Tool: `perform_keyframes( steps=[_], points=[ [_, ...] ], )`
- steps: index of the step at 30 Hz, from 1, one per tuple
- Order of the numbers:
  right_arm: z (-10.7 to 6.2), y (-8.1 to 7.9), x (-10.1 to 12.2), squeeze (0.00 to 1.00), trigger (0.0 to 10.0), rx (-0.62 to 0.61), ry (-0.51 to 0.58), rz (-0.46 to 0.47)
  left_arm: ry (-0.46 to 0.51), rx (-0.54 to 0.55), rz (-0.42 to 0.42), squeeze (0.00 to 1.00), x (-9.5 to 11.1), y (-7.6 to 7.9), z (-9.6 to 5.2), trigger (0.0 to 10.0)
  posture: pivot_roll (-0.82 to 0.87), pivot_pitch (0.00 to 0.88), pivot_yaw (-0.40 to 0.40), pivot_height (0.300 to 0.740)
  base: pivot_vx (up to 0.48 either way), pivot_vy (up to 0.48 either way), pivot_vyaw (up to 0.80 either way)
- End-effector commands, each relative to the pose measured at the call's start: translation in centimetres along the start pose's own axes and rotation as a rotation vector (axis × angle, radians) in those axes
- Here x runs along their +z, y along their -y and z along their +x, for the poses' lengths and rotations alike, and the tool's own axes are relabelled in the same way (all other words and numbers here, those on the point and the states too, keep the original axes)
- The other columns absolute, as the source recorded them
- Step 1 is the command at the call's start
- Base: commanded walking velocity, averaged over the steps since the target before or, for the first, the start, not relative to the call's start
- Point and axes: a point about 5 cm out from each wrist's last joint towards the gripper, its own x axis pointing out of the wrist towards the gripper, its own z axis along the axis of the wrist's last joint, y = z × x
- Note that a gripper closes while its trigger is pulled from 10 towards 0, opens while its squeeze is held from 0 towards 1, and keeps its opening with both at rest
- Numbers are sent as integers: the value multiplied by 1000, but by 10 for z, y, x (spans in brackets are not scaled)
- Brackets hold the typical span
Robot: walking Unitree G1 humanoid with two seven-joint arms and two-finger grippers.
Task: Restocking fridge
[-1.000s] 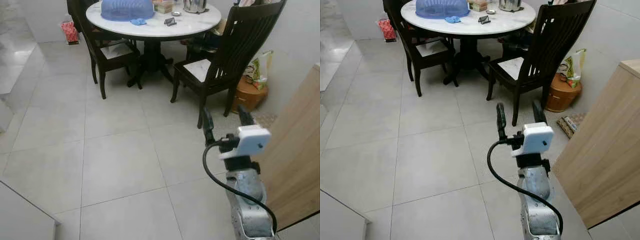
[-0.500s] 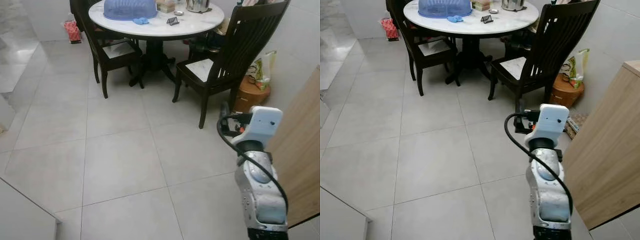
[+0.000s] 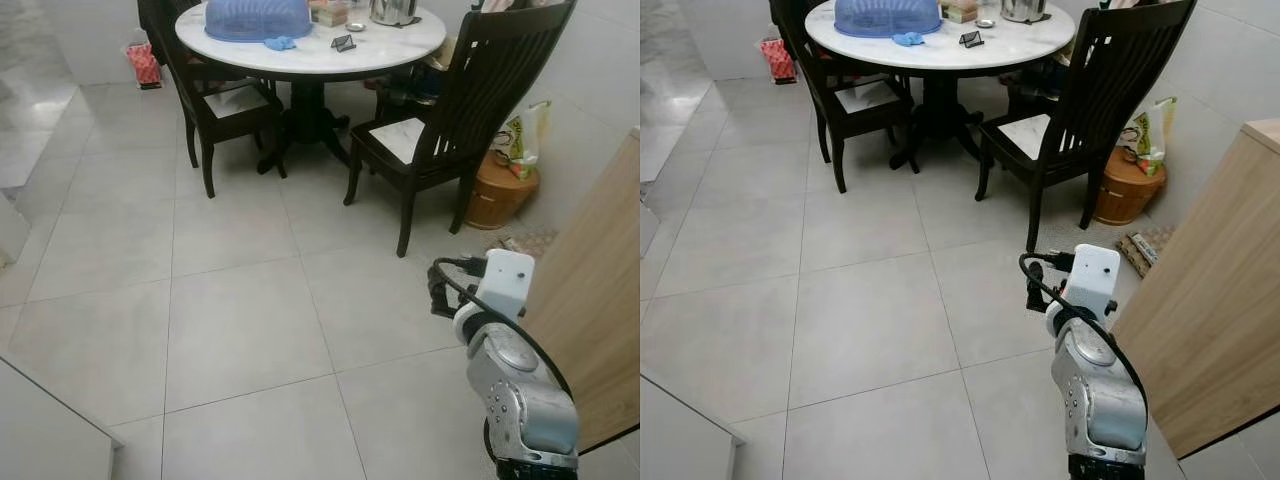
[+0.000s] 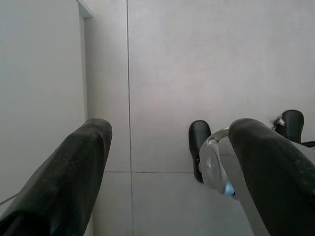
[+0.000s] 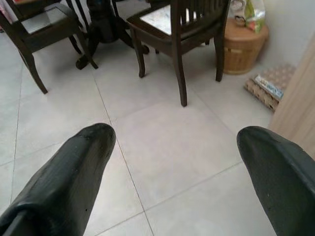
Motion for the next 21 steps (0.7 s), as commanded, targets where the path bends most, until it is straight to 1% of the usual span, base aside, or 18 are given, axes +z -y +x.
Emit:
perform_keyframes(
  steps=[1, 2, 4, 5, 6, 8, 9, 10, 11, 12, 13, 14, 15, 16, 18, 19, 20, 21],
  points=[
    [1, 2, -4, 0, 10000, -9, -35, 23, -18, 4, -7, 0, -4, -1, -1, 10000, -188, 0, -9, 740, 0, 0, 0],
    [0, 3, -4, 0, 10000, -11, -49, 21, -18, 4, -6, 0, -4, -1, -1, 10000, -188, 0, -9, 740, 0, 0, 0],
    [1, 4, -3, 0, 10000, -12, -40, -16, -17, 4, -8, 0, -4, -1, -1, 10000, -186, 0, -9, 740, 0, 0, 0],
    [1, 5, 2, 0, 10000, -22, -18, -89, -17, 5, -7, 0, -4, -2, -1, 10000, -188, 0, -9, 740, 0, 0, 0],
    [0, 4, 4, 0, 10000, -28, -9, -122, -16, 5, -7, 0, -4, -2, -1, 10000, -188, 0, -9, 740, 0, 0, 0],
    [0, 3, 7, 0, 10000, -23, 12, -118, -16, 5, -7, 0, -4, -2, -1, 10000, -188, 0, -9, 740, 0, 0, 0],
    [0, -1, 14, 0, 10000, -4, 72, -102, -15, 5, -8, 0, -4, -2, -1, 10000, -187, 0, -9, 740, 0, 0, 0],
    [-1, -5, 23, 0, 10000, 26, 151, -130, -14, 5, -8, 0, -4, -2, -1, 10000, -190, 0, -9, 740, 0, 0, 0],
    [-3, -9, 29, 0, 10000, 48, 205, -151, -14, 5, -8, 0, -4, -1, -1, 10000, -190, 0, -9, 740, 0, 0, 0],
    [-4, -12, 31, 0, 10000, 80, 259, -197, -13, 4, -9, 0, -4, -1, -1, 10000, -194, 0, -10, 740, 0, 0, 0],
    [-4, -15, 31, 0, 10000, 100, 286, -229, -13, 4, -9, 0, -4, -1, -1, 10000, -194, 0, -10, 740, 0, 0, 0],
    [-3, -15, 24, 0, 10000, 116, 292, -280, -12, 2, -8, 0, -4, -1, -1, 10000, -191, 0, -11, 740, 0, 0, 0],
    [-2, -13, 15, 0, 10000, 122, 288, -295, -10, -1, -6, 0, -3, 0, -1, 10000, -186, 0, -13, 740, 0, 0, 0],
    [-2, -11, 11, 0, 10000, 127, 290, -297, -8, -2, -6, 0, -3, 0, -1, 10000, -186, 0, -13, 740, 0, 0, 0],
    [-3, -7, 3, 0, 10000, 139, 305, -337, -6, -5, -7, 0, -3, 0, -1, 10000, -187, 0, -14, 740, 0, 0, 0],
    [-3, -7, 3, 0, 10000, 139, 305, -337, -6, -5, -7, 0, -3, 0, -1, 10000, -187, 0, -14, 740, 0, 0, 0],
    [-2, -3, -4, 0, 10000, 146, 302, -375, -6, -6, -6, 0, -3, 0, -1, 10000, -192, 0, -13, 740, 0, 0, 0],
    [-2, -1, -7, 0, 10000, 147, 300, -386, -6, -6, -6, 0, -3, 1, -1, 10000, -192, 0, -13, 740, 0, 0, 0]
  ],
)
